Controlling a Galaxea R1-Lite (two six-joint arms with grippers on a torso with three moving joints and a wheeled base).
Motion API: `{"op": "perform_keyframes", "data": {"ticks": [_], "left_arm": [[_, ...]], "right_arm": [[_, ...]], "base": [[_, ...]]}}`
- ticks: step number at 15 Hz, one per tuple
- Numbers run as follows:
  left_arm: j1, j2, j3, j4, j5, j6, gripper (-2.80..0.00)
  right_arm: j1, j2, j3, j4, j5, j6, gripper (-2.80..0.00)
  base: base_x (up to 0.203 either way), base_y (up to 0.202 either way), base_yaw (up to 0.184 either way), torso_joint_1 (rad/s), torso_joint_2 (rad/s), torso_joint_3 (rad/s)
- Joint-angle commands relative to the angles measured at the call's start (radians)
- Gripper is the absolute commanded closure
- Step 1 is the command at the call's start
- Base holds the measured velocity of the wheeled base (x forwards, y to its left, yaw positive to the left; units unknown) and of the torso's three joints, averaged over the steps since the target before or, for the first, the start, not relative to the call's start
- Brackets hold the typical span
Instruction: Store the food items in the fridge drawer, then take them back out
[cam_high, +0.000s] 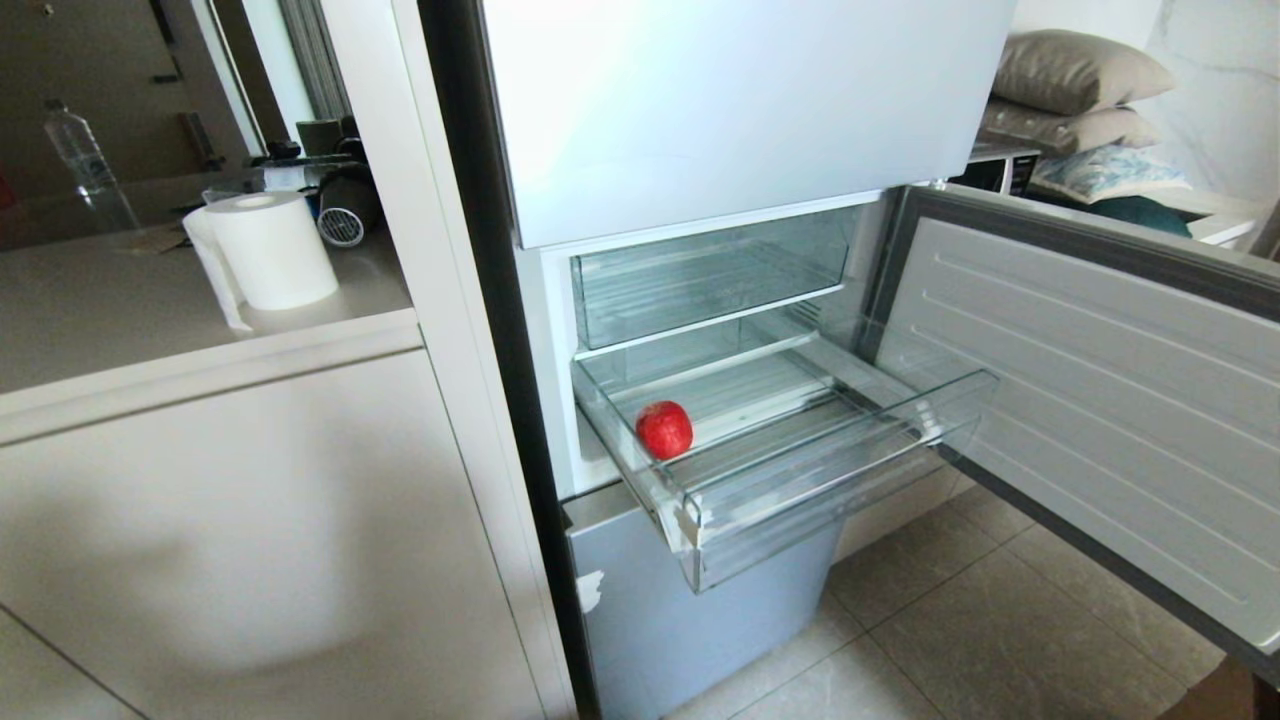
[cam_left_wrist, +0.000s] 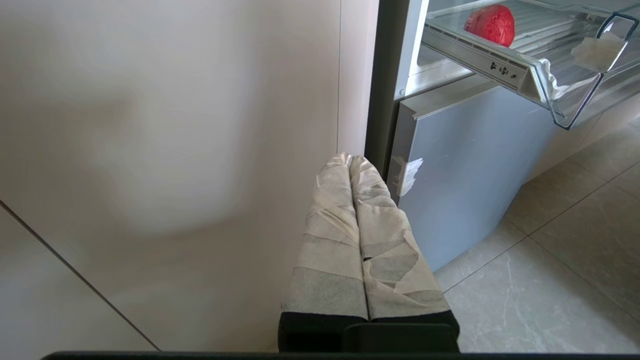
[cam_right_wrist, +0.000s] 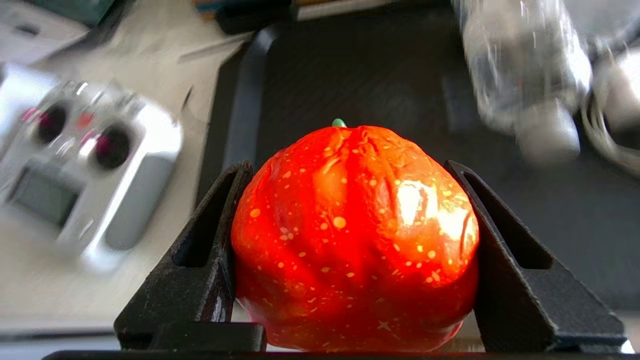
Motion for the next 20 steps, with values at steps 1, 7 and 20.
{"op": "perform_keyframes", "data": {"ticks": [1, 7, 20], "left_arm": [[0.0, 0.0, 0.0, 0.0, 0.0, 0.0, 0.0], [0.0, 0.002, 0.0, 0.0, 0.0, 0.0, 0.0], [0.0, 0.001, 0.0, 0.0, 0.0, 0.0, 0.0]], "right_arm": [[0.012, 0.177, -0.133, -0.025, 0.004, 0.005, 0.0], [0.08, 0.276, -0.204, -0.031, 0.008, 0.008, 0.0], [0.082, 0.285, -0.247, 0.052, 0.009, 0.022, -2.8]], "base": [[0.0, 0.0, 0.0, 0.0, 0.0, 0.0], [0.0, 0.0, 0.0, 0.0, 0.0, 0.0], [0.0, 0.0, 0.0, 0.0, 0.0, 0.0]]}}
